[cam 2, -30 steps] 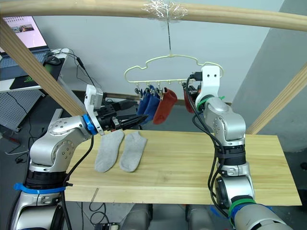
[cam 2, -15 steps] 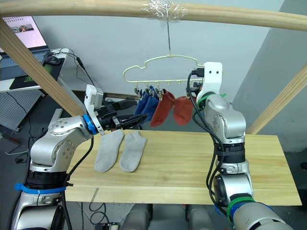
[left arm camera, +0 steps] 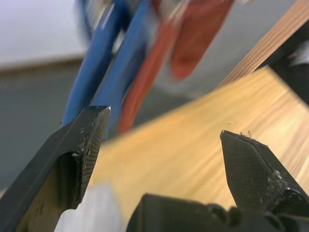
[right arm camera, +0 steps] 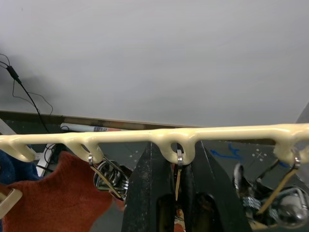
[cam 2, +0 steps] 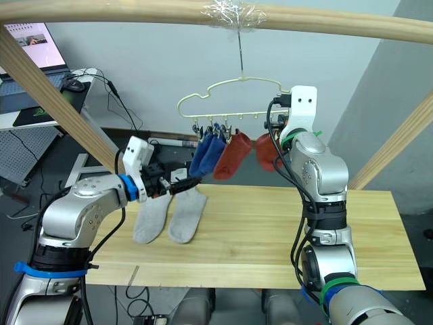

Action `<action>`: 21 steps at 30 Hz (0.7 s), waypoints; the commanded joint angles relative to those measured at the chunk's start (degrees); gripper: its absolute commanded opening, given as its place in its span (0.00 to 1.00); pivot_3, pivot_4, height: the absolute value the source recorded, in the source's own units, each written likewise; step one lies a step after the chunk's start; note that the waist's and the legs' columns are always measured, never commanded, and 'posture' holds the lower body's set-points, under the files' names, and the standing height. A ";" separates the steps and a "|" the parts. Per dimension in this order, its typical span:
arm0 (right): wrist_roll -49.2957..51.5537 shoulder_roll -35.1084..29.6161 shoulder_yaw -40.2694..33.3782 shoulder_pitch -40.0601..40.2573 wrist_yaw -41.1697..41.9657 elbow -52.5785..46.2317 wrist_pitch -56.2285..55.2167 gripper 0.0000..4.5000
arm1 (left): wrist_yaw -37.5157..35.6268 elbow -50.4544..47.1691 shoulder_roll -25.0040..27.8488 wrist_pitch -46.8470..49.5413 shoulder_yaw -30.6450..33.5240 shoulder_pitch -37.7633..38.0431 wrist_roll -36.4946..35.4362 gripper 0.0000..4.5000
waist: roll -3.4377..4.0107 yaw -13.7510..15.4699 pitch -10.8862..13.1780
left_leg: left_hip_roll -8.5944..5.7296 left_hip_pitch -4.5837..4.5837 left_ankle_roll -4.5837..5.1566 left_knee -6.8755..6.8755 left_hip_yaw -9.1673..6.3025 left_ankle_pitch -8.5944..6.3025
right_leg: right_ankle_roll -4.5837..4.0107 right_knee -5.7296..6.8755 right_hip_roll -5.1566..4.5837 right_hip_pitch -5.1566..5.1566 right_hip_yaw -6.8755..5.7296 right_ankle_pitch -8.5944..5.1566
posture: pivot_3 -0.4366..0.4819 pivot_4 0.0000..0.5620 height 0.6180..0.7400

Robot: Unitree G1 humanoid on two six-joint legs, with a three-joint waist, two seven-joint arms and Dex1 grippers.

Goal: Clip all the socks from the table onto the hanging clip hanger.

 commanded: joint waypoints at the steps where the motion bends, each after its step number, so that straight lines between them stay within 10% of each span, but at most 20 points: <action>1: 0.02 -0.33 -1.05 -1.34 -0.18 -0.35 -0.14 0.00 | 0.62 6.46 1.52 -5.20 0.00 -0.26 4.51 0.97 | 0.00 0.02 0.00 | 0.00 0.00 0.00 0.00 0.00 0.00 | 0.00 0.01 0.00 -0.01 0.00 0.00 | 0.67 0.42 1.00; 21: 0.27 -0.44 -1.27 -1.18 -0.25 -3.00 1.96 0.00 | -2.87 39.07 -6.86 -25.70 -9.56 -10.22 19.82 0.97 | 0.00 0.01 0.00 | -0.01 -0.18 0.00 0.00 0.02 0.00 | -0.01 0.03 0.01 -0.15 -0.01 0.01 | 0.62 0.42 1.00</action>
